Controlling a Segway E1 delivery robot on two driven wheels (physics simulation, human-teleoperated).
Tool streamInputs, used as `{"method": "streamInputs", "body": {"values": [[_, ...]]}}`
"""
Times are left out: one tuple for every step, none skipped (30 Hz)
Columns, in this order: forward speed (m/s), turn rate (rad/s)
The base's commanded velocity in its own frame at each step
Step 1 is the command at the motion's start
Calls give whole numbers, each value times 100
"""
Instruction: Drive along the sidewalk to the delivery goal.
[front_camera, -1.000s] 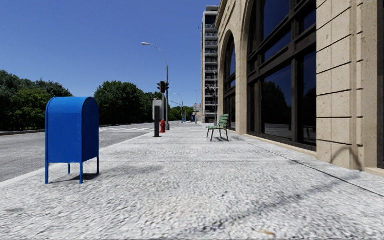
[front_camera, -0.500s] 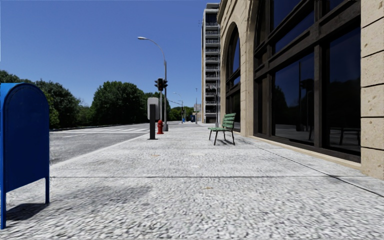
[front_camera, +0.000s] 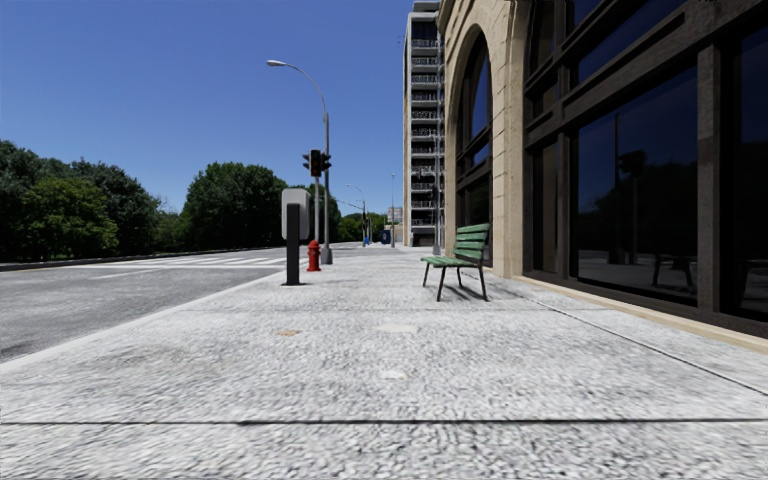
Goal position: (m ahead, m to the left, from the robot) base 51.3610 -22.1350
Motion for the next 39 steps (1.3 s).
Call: {"method": "streamInputs", "body": {"values": [[200,0],[200,0],[200,0],[200,0],[200,0],[200,0],[200,0],[200,0],[200,0],[200,0],[200,0],[200,0],[200,0],[200,0],[200,0],[200,0],[200,0],[200,0],[200,0],[200,0],[200,0],[200,0],[200,0],[200,0],[200,0],[200,0],[200,0],[200,0],[200,0],[200,0],[200,0],[200,0],[200,0],[200,0],[200,0],[200,0],[200,0],[200,0],[200,0]]}}
